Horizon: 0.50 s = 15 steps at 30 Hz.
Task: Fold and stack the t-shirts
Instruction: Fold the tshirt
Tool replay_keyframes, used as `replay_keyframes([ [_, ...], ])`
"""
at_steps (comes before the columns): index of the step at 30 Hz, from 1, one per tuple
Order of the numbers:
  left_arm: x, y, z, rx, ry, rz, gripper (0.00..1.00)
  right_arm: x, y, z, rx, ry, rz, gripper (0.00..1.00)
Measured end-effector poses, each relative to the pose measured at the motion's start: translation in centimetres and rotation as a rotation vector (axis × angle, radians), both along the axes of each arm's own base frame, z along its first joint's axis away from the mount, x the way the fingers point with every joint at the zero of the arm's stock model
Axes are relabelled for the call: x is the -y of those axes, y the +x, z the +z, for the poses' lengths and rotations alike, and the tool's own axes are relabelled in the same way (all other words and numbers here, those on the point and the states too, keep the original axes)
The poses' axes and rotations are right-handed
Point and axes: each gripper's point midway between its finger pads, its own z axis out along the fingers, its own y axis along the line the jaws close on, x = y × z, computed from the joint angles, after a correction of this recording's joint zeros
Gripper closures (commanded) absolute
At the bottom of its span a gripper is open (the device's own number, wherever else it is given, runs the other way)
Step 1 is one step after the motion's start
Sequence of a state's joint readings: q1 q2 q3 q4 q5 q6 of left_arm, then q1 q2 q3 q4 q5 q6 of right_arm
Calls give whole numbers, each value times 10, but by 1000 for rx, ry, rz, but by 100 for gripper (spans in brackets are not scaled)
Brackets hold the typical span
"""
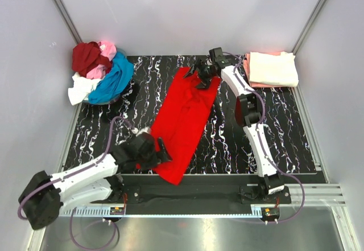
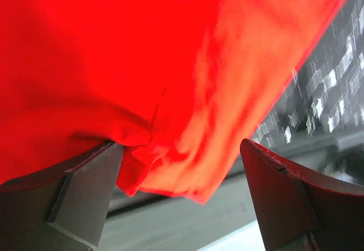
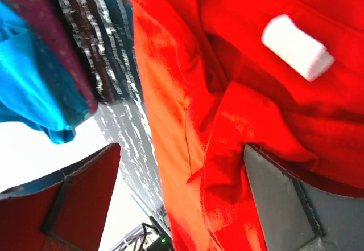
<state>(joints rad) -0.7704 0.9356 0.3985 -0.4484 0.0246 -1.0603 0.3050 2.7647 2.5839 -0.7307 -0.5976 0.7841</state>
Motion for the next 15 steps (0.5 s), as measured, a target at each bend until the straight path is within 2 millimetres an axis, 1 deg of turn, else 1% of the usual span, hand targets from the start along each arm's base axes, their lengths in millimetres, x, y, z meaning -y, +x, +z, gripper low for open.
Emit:
replay_keyframes([
  [4, 40, -39, 2, -45, -67, -102, 8, -17, 7, 3, 41, 57, 22, 0],
  [6, 54, -51, 0, -73, -71, -129, 8, -24, 10, 4, 63, 83, 31, 0],
  [7, 60, -59, -4, -95, -56, -144, 8, -26, 11, 4, 69, 89, 32, 0],
  [9, 67, -75, -20, -142, 1, -175, 8, -29, 14, 4, 87, 102, 37, 0],
  [10, 71, -78, -22, -144, 26, -189, 8, -31, 15, 5, 94, 110, 41, 0],
  [11, 86, -79, -17, -138, 8, -196, 8, -32, 15, 5, 102, 119, 46, 0],
  [12, 99, -80, -17, -127, 7, -214, 8, -33, 16, 6, 108, 124, 49, 0],
  [14, 118, -82, -19, -108, 23, -235, 8, -33, 19, 6, 122, 134, 52, 0],
  [15, 126, -82, -17, -100, 19, -243, 8, -33, 20, 6, 129, 140, 55, 0],
])
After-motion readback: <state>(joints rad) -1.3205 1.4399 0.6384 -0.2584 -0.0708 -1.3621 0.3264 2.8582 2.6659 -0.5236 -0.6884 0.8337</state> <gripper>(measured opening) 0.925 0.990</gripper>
